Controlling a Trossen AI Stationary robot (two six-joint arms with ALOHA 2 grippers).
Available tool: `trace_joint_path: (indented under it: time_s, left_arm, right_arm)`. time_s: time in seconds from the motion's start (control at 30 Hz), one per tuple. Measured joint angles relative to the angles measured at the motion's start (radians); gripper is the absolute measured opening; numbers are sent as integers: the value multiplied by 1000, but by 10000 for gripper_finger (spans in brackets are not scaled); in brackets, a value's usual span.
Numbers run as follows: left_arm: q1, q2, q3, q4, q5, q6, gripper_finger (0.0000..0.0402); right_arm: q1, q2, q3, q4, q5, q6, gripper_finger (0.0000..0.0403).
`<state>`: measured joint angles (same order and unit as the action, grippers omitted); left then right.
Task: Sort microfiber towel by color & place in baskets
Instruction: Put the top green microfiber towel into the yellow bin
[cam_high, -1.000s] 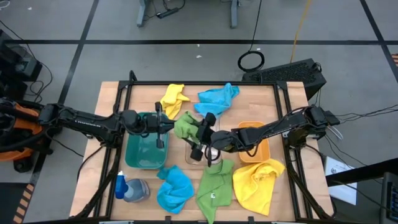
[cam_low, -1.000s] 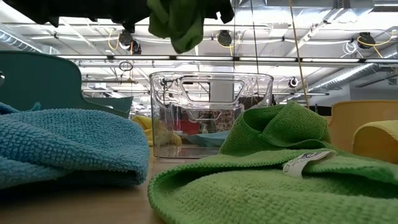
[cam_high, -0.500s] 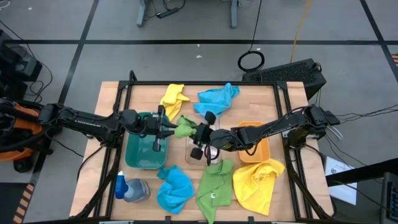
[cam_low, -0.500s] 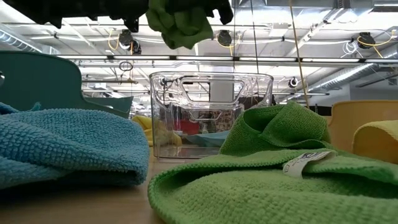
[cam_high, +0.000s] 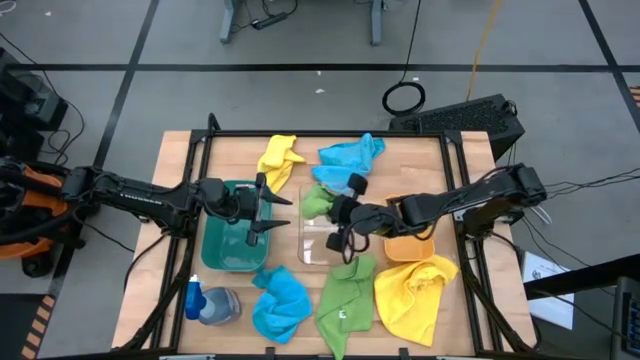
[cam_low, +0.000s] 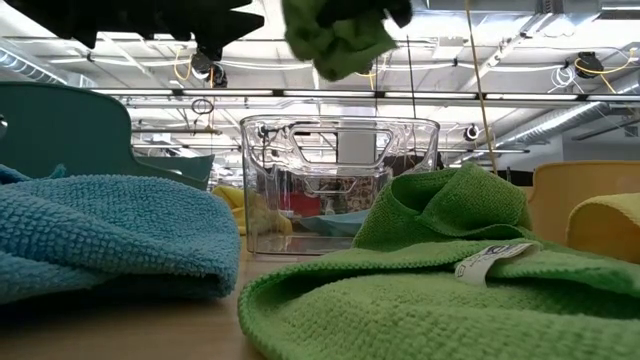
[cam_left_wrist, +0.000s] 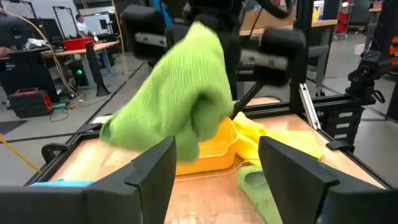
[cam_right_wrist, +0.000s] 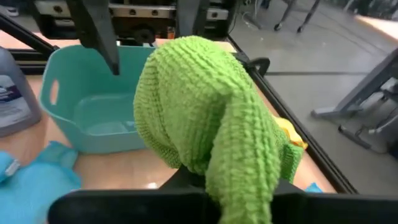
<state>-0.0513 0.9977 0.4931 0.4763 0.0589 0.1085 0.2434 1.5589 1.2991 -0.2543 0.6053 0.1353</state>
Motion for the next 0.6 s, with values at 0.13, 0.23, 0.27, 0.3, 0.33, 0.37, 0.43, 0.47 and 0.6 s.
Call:
trace_joint_path:
  time_s: [0.13, 0.23, 0.27, 0.3, 0.33, 0.37, 0.43, 0.47, 0.6]
  left_arm:
    - [-1, 0, 0, -1, -3, -2, 234]
    - [-2, 0, 0, -14, -7, -30, 234]
    - [-2, 0, 0, -18, -7, -44, 234]
    - [-2, 0, 0, -22, -7, -51, 234]
    - [-2, 0, 0, -24, -7, -51, 234]
    - [-2, 0, 0, -25, -7, -51, 235]
    - [-2, 0, 0, -26, -7, -51, 235]
    - [-2, 0, 0, -26, -8, -51, 235]
    - [-2, 0, 0, -41, -8, -51, 235]
  right_arm:
    - [22, -45, 0, -87, 2, 37, 15]
    - [40, -68, 0, -151, 0, 63, 17]
    - [46, -77, 0, -171, 1, 75, 17]
    - [52, -85, 0, -196, 1, 90, 17]
    - [60, -92, 0, -227, 1, 108, 17]
    - [66, -97, 0, -258, 1, 126, 17]
    - [78, -100, 0, -312, 1, 167, 17]
    - [85, -101, 0, -340, 1, 187, 17]
    - [107, -107, 0, -411, 1, 251, 17]
